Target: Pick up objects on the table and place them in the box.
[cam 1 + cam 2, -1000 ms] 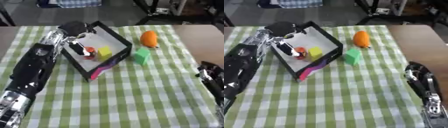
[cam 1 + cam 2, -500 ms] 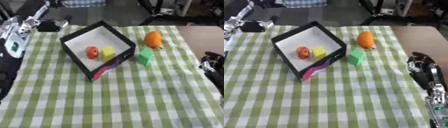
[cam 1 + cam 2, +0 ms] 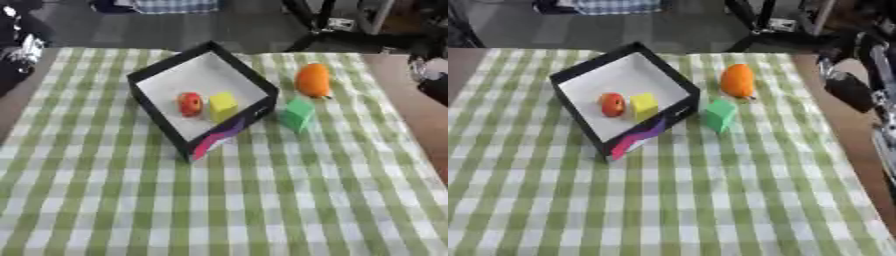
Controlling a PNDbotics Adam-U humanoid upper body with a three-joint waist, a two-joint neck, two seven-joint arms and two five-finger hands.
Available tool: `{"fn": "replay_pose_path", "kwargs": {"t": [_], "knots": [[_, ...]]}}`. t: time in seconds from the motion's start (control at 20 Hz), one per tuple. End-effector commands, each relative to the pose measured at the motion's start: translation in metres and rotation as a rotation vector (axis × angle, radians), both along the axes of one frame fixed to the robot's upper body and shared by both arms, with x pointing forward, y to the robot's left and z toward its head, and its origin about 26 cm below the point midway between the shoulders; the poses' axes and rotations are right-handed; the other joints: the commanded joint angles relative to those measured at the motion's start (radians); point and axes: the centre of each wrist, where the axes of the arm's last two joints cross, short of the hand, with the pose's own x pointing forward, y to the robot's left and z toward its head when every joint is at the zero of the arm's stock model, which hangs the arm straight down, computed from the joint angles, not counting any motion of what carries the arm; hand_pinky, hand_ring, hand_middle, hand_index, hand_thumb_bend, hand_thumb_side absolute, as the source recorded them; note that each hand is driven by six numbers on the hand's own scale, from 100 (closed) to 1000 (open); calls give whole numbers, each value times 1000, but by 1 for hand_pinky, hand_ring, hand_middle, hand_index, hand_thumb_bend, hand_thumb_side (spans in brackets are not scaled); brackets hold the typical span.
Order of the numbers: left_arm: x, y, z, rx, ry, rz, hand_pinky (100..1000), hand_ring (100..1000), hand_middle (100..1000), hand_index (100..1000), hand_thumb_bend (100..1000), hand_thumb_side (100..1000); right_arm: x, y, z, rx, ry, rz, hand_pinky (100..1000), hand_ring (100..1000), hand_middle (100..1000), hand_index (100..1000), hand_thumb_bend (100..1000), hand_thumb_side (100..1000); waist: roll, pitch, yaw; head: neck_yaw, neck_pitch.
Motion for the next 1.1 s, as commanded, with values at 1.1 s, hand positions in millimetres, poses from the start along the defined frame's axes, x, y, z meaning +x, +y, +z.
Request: {"fn": "replay_pose_path", "kwargs": {"t": [1.1], "knots": [[-42, -32, -67, -287, 222, -81, 685, 550, 556, 905, 100, 1000, 114, -10, -33, -317, 503, -290, 895, 846, 857, 890, 100, 557, 18, 15, 122, -119, -2]]}}
